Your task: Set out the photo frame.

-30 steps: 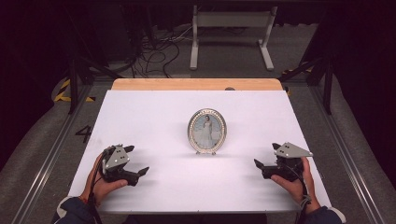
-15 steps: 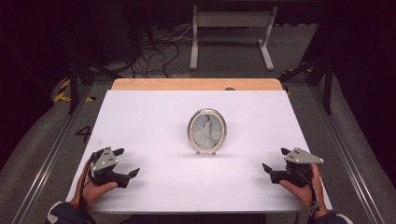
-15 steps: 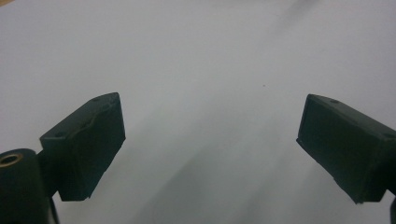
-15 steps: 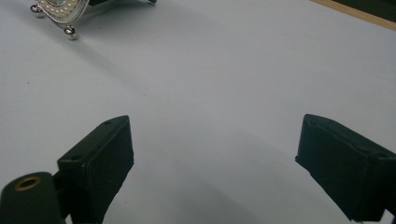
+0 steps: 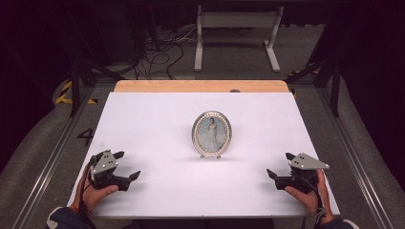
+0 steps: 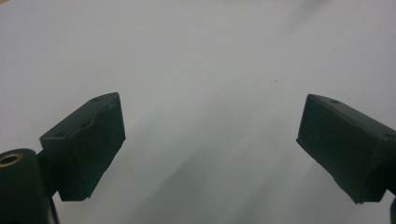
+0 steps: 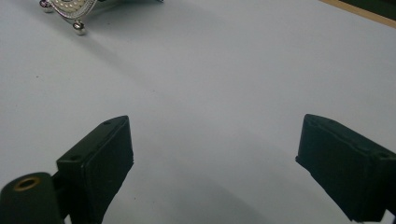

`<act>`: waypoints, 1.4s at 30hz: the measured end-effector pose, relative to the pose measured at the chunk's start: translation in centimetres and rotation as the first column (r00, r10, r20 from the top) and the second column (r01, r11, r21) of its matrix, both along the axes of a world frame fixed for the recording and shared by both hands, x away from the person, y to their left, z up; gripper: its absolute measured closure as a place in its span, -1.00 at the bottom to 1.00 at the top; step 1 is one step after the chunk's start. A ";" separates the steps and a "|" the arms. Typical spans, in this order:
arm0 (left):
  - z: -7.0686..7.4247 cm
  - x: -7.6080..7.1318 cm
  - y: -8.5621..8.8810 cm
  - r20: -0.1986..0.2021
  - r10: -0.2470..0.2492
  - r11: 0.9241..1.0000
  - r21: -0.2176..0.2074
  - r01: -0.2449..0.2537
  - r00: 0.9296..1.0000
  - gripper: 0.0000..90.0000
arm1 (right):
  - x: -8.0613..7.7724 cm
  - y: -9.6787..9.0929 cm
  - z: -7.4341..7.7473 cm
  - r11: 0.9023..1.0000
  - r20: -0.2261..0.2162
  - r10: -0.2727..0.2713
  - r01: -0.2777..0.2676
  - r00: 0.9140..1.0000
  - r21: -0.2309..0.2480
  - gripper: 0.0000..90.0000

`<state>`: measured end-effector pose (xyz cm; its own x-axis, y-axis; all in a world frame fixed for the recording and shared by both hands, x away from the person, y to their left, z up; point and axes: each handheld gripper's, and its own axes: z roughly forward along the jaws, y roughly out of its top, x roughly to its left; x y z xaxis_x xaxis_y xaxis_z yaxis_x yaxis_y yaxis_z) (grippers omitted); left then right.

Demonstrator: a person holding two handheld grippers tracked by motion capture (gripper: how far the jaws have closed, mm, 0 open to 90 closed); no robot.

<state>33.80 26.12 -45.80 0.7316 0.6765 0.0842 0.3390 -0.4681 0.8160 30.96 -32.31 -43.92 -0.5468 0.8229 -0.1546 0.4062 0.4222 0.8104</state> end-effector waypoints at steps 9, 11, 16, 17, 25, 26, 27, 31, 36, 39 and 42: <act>-0.4 0.1 -0.6 0.000 -0.011 1.000 0.024 0.011 1.000 -0.81 | -0.2 0.4 -0.1 1.000 -0.005 0.003 -0.003 1.000 -0.001 -0.78; -0.3 0.1 -0.6 0.004 -0.009 1.000 0.023 0.009 1.000 -0.81 | -0.2 0.6 -0.2 1.000 -0.008 0.006 -0.006 1.000 -0.009 -0.78; -0.2 0.2 -0.7 0.007 0.000 1.000 0.027 0.000 1.000 -0.81 | -0.3 0.3 -0.2 1.000 -0.004 0.001 -0.001 1.000 0.006 -0.77; -0.2 0.2 -0.8 0.007 -0.001 1.000 0.029 0.001 1.000 -0.81 | -0.4 0.3 -0.2 1.000 -0.004 -0.001 0.001 1.000 0.007 -0.77; -0.3 0.5 -0.6 0.000 -0.001 1.000 0.025 0.001 1.000 -0.81 | -0.2 0.5 -0.3 1.000 -0.005 0.011 -0.011 1.000 0.004 -0.78; -0.3 0.5 -0.6 -0.003 -0.003 1.000 0.020 0.003 1.000 -0.81 | -0.1 0.5 -0.4 1.000 -0.007 0.011 -0.011 1.000 0.005 -0.78; -0.3 0.5 -0.6 -0.002 0.002 1.000 0.018 -0.002 1.000 -0.81 | -0.1 0.6 -0.4 1.000 -0.007 0.013 -0.013 1.000 0.006 -0.78; -0.2 0.6 -0.5 0.011 0.017 1.000 0.027 -0.017 1.000 -0.81 | -0.2 0.5 -0.4 1.000 -0.003 0.017 -0.017 1.000 0.014 -0.77; -0.1 0.7 -0.4 0.010 0.020 1.000 0.022 -0.021 1.000 -0.81 | -0.2 0.5 -0.5 1.000 -0.005 0.020 -0.020 1.000 0.014 -0.77; -0.1 0.7 -0.4 0.007 0.019 1.000 0.021 -0.019 1.000 -0.81 | -0.1 0.6 -0.5 1.000 -0.006 0.020 -0.020 1.000 0.014 -0.77; -0.1 0.8 -0.4 0.008 0.014 1.000 0.024 -0.014 1.000 -0.81 | -0.2 0.7 -0.7 1.000 -0.013 0.021 -0.021 1.000 0.005 -0.77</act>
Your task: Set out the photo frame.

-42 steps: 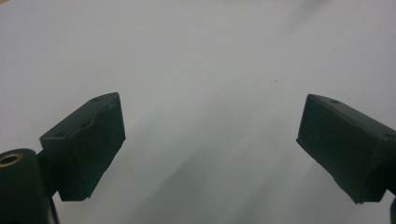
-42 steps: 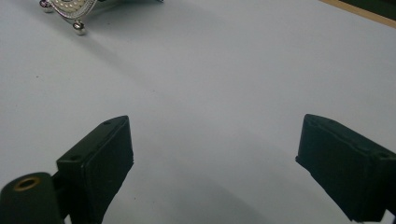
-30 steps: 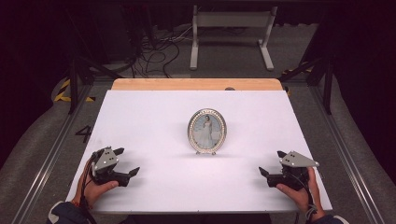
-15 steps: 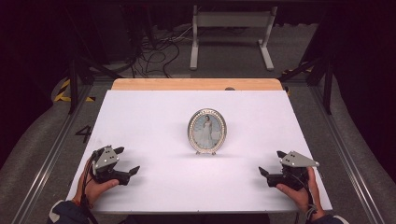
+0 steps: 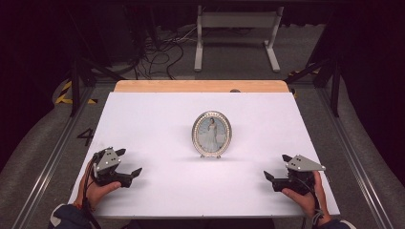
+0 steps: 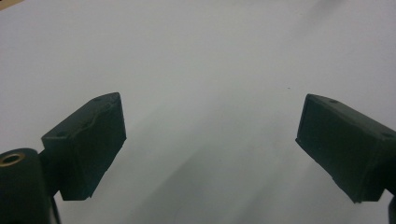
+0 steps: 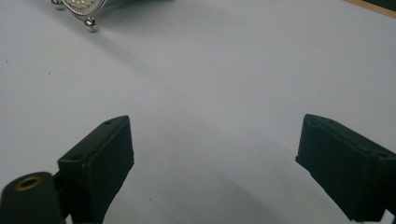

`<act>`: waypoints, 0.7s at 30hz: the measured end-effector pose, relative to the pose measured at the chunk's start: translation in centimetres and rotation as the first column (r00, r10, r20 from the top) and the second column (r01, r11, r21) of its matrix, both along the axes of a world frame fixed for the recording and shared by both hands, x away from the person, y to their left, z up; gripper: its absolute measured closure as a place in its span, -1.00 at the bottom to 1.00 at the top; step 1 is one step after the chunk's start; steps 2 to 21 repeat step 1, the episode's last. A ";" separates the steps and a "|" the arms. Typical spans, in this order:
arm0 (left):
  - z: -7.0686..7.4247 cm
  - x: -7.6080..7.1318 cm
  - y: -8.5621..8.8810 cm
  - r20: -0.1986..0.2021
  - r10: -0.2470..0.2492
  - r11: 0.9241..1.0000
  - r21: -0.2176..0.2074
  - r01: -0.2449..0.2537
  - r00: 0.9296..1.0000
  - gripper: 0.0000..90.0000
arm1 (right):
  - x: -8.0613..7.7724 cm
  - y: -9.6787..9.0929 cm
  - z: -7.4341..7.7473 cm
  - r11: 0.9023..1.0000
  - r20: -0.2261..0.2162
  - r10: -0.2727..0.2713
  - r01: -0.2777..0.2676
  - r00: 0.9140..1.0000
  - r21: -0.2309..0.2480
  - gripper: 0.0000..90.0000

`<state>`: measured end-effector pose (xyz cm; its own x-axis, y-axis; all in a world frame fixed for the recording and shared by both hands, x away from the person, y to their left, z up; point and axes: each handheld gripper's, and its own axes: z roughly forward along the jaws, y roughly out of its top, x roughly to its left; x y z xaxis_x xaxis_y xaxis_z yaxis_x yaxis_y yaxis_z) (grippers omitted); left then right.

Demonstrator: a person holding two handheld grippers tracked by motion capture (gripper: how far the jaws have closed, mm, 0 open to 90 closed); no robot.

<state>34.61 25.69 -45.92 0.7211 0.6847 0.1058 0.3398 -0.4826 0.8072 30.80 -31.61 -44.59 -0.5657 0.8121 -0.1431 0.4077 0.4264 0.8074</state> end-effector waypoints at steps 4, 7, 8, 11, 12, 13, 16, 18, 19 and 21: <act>0.0 0.0 -0.1 -0.003 0.002 1.000 -0.003 -0.002 1.000 -0.81 | -0.1 0.0 0.0 1.000 0.000 0.001 -0.001 1.000 -0.002 -0.77; 0.0 0.0 -0.1 -0.003 0.002 1.000 -0.003 -0.002 1.000 -0.81 | -0.1 0.0 0.0 1.000 0.000 0.001 -0.001 1.000 -0.002 -0.77; 0.0 0.0 -0.1 -0.003 0.002 1.000 -0.003 -0.002 1.000 -0.81 | -0.1 0.0 0.0 1.000 0.000 0.001 -0.001 1.000 -0.002 -0.77; 0.0 0.0 -0.1 -0.003 0.002 1.000 -0.003 -0.002 1.000 -0.81 | -0.1 0.0 0.0 1.000 0.000 0.001 -0.001 1.000 -0.002 -0.77; 0.0 0.0 -0.1 -0.003 0.002 1.000 -0.003 -0.002 1.000 -0.81 | -0.1 0.0 0.0 1.000 0.000 0.001 -0.001 1.000 -0.002 -0.77; 0.0 0.0 -0.1 -0.003 0.002 1.000 -0.003 -0.002 1.000 -0.81 | -0.1 0.0 0.0 1.000 0.000 0.001 -0.001 1.000 -0.002 -0.77; 0.0 0.0 -0.1 -0.003 0.002 1.000 -0.003 -0.002 1.000 -0.81 | -0.1 0.0 0.0 1.000 0.000 0.001 -0.001 1.000 -0.002 -0.77; 0.0 0.0 -0.1 -0.003 0.002 1.000 -0.003 -0.002 1.000 -0.81 | -0.1 0.0 0.0 1.000 0.000 0.001 -0.001 1.000 -0.002 -0.77; 0.0 0.0 -0.1 -0.003 0.002 1.000 -0.003 -0.002 1.000 -0.81 | -0.1 0.0 0.0 1.000 0.000 0.001 -0.001 1.000 -0.002 -0.77; 0.0 0.0 -0.1 -0.003 0.002 1.000 -0.003 -0.002 1.000 -0.81 | -0.1 0.0 0.0 1.000 0.000 0.001 -0.001 1.000 -0.002 -0.77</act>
